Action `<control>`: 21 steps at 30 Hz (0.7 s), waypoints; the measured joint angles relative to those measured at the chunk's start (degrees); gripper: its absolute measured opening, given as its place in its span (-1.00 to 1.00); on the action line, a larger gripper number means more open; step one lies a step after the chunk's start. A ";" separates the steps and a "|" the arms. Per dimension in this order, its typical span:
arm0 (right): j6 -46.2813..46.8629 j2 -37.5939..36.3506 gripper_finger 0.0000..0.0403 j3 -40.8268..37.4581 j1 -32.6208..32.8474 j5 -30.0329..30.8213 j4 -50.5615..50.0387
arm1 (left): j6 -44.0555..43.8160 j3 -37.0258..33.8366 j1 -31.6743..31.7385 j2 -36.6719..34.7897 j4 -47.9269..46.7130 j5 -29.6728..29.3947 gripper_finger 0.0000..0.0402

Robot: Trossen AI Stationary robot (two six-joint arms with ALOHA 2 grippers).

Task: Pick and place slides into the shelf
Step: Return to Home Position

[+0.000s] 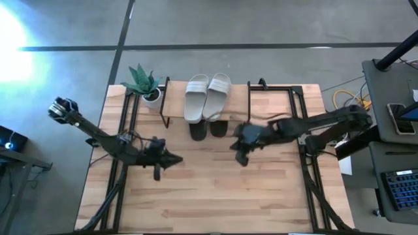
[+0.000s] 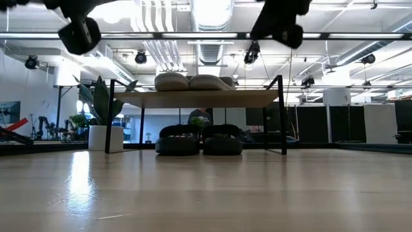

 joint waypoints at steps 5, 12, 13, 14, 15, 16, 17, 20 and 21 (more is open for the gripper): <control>-2.94 -10.82 -0.96 -3.52 -2.12 -1.36 0.33 | 6.12 -9.80 3.85 -4.56 17.85 0.18 -1.00; -1.28 -25.61 -0.96 -16.59 -11.40 -8.36 6.63 | 7.24 -14.99 15.92 -7.67 21.11 8.99 -1.00; -0.90 -26.85 -0.96 -18.56 -13.81 -11.52 9.25 | 7.63 -14.92 18.47 -7.68 21.18 12.06 -1.00; -0.82 -27.70 -0.96 -20.41 -16.45 -14.48 11.56 | 8.68 -14.69 21.14 -7.57 21.16 15.44 -1.00; -0.81 -28.19 -0.96 -22.12 -19.33 -16.75 13.32 | 9.80 -14.34 24.08 -7.44 21.16 19.06 -1.00; -0.90 -28.38 -0.96 -23.46 -22.04 -18.22 14.43 | 10.38 -14.05 26.95 -7.48 21.14 22.49 -1.00; -1.10 -28.38 -0.96 -24.45 -24.70 -19.17 15.37 | 10.44 -13.86 29.86 -7.87 21.00 25.86 -1.00; -1.44 -28.34 -0.96 -25.68 -31.78 -22.42 16.36 | 8.82 -13.04 36.48 -9.81 17.74 31.00 -1.00; -1.53 -28.36 -0.96 -25.69 -33.31 -23.73 16.54 | 8.69 -12.97 37.41 -10.91 14.77 30.62 -1.00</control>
